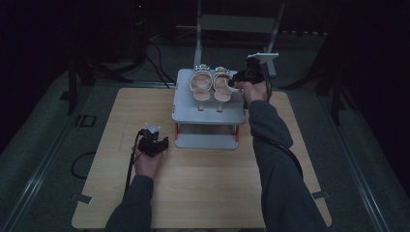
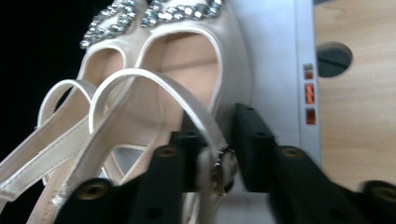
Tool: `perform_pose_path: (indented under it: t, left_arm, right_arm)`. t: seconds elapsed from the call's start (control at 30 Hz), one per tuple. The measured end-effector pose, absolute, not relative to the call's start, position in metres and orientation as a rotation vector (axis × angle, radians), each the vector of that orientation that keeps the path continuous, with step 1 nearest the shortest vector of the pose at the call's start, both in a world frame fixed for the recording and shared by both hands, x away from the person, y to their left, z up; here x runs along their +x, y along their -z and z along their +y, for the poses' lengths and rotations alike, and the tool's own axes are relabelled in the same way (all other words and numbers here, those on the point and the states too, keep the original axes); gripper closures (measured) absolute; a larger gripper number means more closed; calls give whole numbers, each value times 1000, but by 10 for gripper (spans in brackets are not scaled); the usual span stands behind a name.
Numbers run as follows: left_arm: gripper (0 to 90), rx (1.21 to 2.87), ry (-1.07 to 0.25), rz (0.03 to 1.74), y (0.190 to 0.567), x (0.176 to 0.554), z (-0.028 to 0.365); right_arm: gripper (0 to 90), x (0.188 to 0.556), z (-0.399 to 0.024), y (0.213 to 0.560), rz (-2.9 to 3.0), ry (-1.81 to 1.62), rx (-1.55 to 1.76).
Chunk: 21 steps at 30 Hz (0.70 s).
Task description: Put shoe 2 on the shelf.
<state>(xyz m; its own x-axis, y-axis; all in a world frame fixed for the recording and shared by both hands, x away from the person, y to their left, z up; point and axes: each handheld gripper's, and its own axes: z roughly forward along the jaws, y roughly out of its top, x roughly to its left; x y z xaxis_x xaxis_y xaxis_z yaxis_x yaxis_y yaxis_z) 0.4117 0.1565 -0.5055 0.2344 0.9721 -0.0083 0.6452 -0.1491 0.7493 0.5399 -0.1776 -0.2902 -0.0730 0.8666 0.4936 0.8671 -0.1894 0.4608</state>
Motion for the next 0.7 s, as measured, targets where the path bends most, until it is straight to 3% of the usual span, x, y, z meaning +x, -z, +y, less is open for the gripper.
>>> perform_pose_path:
  t: [0.1, 0.27, 0.7]
  left_arm:
    - [482, 1875, -659, 1482, 506, 412, 156]
    - [481, 1875, -658, 1482, 506, 412, 157]
    - [481, 1875, -658, 1482, 506, 412, 156]
  right_arm:
    - [493, 540, -174, 291, -2083, 1170, -2093]
    - [377, 539, -171, 286, -2160, 1199, -2086]
    - [373, 528, -178, 266, -2196, 1373, -2089]
